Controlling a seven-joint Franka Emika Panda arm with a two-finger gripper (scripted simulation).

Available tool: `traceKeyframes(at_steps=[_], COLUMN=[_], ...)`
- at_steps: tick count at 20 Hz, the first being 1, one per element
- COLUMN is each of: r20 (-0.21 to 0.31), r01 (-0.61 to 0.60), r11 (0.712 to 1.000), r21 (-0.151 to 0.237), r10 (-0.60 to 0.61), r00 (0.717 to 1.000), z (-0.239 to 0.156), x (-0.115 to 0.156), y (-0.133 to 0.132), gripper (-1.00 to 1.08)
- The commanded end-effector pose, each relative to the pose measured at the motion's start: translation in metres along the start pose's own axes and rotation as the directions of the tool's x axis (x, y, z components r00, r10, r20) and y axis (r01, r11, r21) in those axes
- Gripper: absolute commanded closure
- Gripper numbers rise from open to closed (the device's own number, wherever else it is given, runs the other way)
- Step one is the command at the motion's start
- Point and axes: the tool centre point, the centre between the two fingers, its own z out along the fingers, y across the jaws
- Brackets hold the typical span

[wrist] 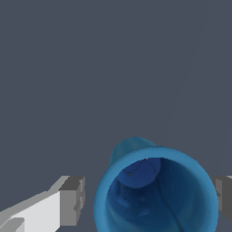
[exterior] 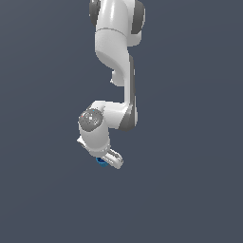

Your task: Pick up the object and move it to a goal position.

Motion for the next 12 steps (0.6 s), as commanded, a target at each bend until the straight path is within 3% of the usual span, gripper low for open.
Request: traceKeyframes(at_steps=[1, 6, 7, 12], r20=[-0.001, -0.001, -0.001, -0.001], r01=[-0.001, -0.001, -0.001, -0.001], r11=[1.0, 1.0, 1.0, 1.0], r21=[0.0, 0.0, 0.0, 0.0], r10=[0.001, 0.001, 0.001, 0.001], r00=[1.0, 1.0, 1.0, 1.0], z=[0.0094, 0.0115, 0.0115, 0.0115], x=[0.0002, 0.0016, 0.0016, 0.0016], y=[0.0002, -0.0004, -0.0004, -0.0004], gripper=[-0.92, -0.92, 1.08, 1.08])
